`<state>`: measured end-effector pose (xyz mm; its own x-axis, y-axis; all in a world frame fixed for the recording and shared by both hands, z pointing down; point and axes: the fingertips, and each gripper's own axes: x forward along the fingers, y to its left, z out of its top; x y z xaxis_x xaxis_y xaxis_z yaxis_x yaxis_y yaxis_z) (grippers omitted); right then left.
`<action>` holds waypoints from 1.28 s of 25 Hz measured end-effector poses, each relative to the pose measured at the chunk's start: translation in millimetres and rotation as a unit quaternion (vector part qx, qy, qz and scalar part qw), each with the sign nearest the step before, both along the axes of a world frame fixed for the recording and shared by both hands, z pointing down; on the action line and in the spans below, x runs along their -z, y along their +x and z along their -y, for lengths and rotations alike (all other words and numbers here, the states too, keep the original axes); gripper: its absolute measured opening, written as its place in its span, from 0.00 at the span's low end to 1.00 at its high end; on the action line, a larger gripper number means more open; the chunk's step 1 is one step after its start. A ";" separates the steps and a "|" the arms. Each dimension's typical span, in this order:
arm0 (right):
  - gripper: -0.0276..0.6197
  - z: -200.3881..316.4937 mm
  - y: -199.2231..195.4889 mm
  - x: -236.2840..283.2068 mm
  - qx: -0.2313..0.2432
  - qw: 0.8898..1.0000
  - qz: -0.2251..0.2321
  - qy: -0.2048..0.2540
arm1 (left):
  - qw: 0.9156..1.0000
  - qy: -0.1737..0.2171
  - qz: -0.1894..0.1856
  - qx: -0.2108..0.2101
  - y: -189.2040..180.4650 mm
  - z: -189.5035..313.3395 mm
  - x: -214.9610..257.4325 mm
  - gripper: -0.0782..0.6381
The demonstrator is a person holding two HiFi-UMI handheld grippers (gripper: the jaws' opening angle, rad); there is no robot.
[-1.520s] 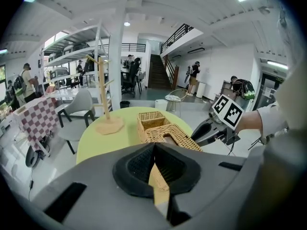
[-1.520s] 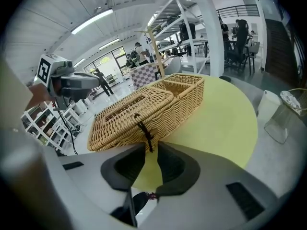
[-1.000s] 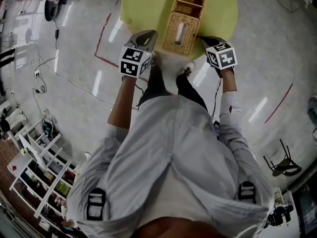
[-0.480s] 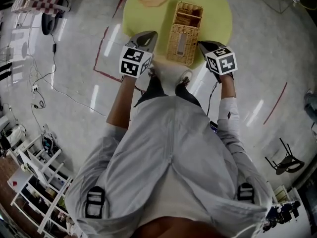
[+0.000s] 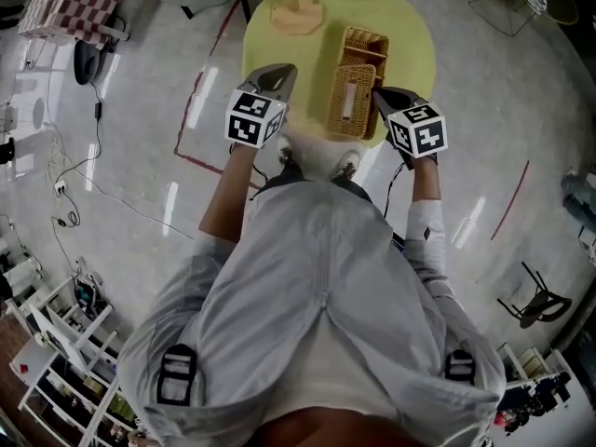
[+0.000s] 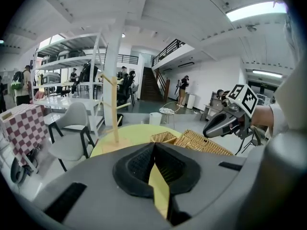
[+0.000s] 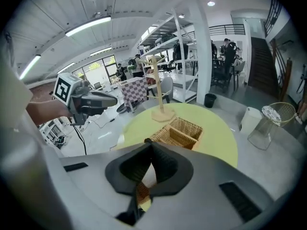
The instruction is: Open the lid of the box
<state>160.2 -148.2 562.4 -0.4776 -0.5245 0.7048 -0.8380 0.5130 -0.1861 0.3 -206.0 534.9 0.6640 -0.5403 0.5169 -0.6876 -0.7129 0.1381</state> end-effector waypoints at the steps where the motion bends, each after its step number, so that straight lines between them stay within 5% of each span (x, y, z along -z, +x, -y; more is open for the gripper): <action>1: 0.08 1.6 -5.3 4.0 -0.002 1.000 0.000 0.004 | 1.000 0.000 -0.003 -0.002 -2.8 3.2 0.3 0.15; 10: 0.08 17.2 -44.5 25.4 -0.002 1.000 0.006 0.019 | 0.999 0.003 -0.034 -0.011 -19.5 21.1 8.2 0.15; 18: 0.08 42.5 -107.1 17.7 0.040 0.999 -0.014 0.018 | 0.999 -0.008 -0.038 0.010 -73.4 30.1 -6.0 0.15; 32: 0.08 67.8 -191.7 -58.1 0.125 0.990 -0.050 -0.040 | 0.998 -0.045 -0.022 0.036 -135.5 32.6 -51.9 0.15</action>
